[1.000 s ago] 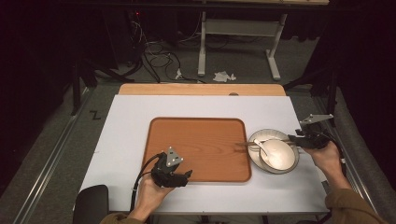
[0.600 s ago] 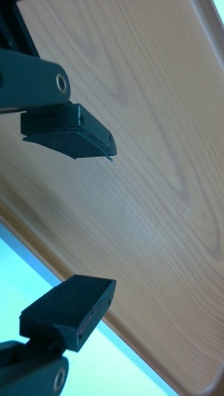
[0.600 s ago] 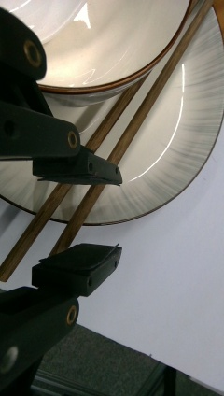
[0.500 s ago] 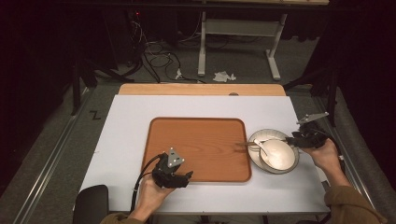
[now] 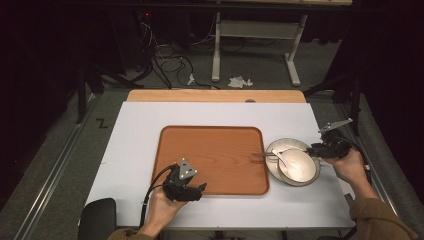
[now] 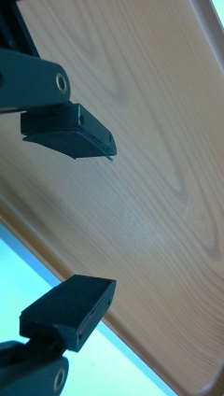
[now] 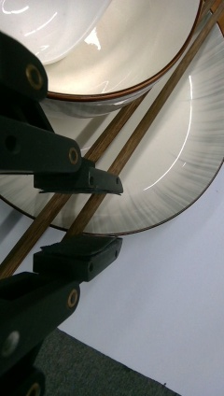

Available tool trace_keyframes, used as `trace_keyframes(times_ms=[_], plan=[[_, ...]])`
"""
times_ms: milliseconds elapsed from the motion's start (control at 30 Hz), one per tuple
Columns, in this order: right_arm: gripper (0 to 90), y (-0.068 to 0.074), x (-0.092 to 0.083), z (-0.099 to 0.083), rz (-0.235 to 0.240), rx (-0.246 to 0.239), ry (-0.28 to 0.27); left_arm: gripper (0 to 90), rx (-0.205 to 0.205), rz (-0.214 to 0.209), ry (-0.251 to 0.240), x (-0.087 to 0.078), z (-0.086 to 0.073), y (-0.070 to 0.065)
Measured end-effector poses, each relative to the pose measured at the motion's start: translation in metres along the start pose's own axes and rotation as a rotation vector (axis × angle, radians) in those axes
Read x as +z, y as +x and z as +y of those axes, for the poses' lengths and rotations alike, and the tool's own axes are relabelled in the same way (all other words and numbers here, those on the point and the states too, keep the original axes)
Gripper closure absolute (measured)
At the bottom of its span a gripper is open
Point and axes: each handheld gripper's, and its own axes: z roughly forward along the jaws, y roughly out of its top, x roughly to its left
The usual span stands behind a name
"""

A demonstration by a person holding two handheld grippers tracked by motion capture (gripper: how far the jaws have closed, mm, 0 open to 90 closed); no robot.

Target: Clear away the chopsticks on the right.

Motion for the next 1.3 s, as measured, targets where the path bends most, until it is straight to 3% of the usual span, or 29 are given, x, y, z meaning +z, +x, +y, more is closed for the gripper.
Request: trace_keyframes(times_ms=[267, 800, 867, 1133, 1300], plan=[[77.5, -0.0006, -0.003, -0.0022, -0.021, -0.012, 0.004, 30.2, -0.002, 0.002, -0.003, -0.0006, 0.0002, 0.0007], [77.6, 0.0024, -0.0042, -0.0016, -0.005, -0.028, 0.029, 30.6, -0.003, 0.001, -0.024, -0.0017, 0.002, -0.0014], [74.6, 0.0027, -0.002, -0.0008, -0.017, -0.033, 0.027, 30.7, -0.001, 0.0, -0.031, -0.0027, 0.0024, -0.002], [79.6, 0.0028, -0.0031, -0.0015, -0.022, -0.036, 0.037, 30.9, -0.004, -0.008, -0.036, -0.0038, 0.0022, -0.0017], [77.7, 0.0033, -0.0015, -0.0016, -0.028, -0.047, 0.043, 31.0, -0.01, -0.012, -0.042, -0.0042, 0.0029, -0.0014]])
